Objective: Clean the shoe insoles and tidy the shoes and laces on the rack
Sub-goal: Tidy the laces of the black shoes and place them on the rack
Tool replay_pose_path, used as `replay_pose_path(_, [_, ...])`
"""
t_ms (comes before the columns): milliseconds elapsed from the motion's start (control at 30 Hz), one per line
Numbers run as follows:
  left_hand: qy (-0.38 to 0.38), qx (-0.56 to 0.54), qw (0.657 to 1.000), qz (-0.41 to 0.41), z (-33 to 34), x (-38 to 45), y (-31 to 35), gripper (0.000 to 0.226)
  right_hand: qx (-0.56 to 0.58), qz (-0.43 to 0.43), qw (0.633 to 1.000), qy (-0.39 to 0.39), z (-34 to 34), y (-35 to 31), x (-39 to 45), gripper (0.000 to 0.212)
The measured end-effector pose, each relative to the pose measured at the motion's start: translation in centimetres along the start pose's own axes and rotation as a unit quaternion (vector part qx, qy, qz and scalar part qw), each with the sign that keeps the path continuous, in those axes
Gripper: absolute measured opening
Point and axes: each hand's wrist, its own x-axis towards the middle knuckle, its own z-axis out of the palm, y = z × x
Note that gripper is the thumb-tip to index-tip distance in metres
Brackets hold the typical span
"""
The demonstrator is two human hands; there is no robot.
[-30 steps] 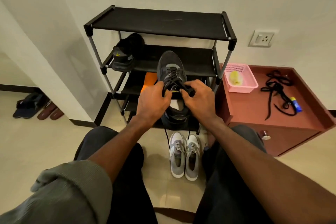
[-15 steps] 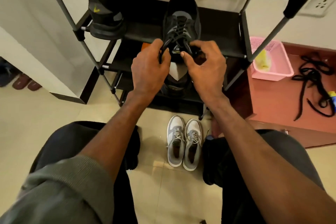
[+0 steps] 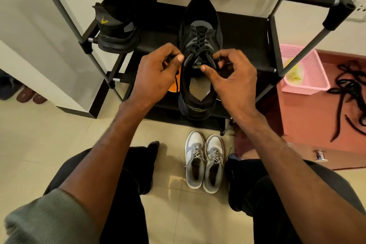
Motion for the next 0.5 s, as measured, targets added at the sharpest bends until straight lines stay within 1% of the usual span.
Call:
replay_pose_path(67, [0.04,0.053,0.998,-0.014,0.1,0.1,-0.6,0.026,-0.003,-0.002,1.0,-0.011,0.0,0.1,0.0,0.033])
replay_pose_path(100, [0.064,0.068,0.995,-0.021,0.2,0.3,-0.9,0.031,-0.005,-0.004,1.0,-0.014,0.0,0.2,0.1,0.033])
replay_pose_path(133, [0.071,0.064,0.995,-0.025,0.3,0.4,-1.1,0.037,-0.007,-0.005,1.0,-0.015,0.1,0.3,0.0,0.033])
replay_pose_path(167, [0.053,0.037,0.998,-0.029,0.5,0.6,-1.1,0.046,-0.008,-0.006,1.0,-0.016,0.1,0.3,0.0,0.033])
replay_pose_path(200, [0.007,0.008,0.999,-0.031,0.8,0.9,-1.0,0.058,-0.007,-0.006,1.0,-0.018,0.2,0.3,0.0,0.032])
replay_pose_path(267, [-0.091,0.006,0.996,-0.02,1.5,1.2,-0.6,0.085,-0.006,-0.008,1.0,-0.026,0.1,0.3,0.0,0.033])
replay_pose_path(300, [-0.114,0.013,0.993,-0.011,1.7,1.4,-0.5,0.095,-0.004,-0.009,0.999,-0.039,0.0,0.4,0.2,0.034])
replay_pose_path(333, [-0.123,0.01,0.992,-0.007,1.8,1.5,-0.3,0.1,0.001,-0.009,0.998,-0.058,-0.2,0.5,0.3,0.035])
replay_pose_path(400, [-0.131,-0.003,0.991,-0.007,1.5,1.8,-0.4,0.101,0.021,-0.001,0.994,-0.106,-0.6,0.8,0.6,0.038])
replay_pose_path(500, [-0.159,-0.006,0.987,-0.015,0.9,2.0,-0.6,0.104,0.052,0.015,0.988,-0.144,-1.0,1.1,1.2,0.04])
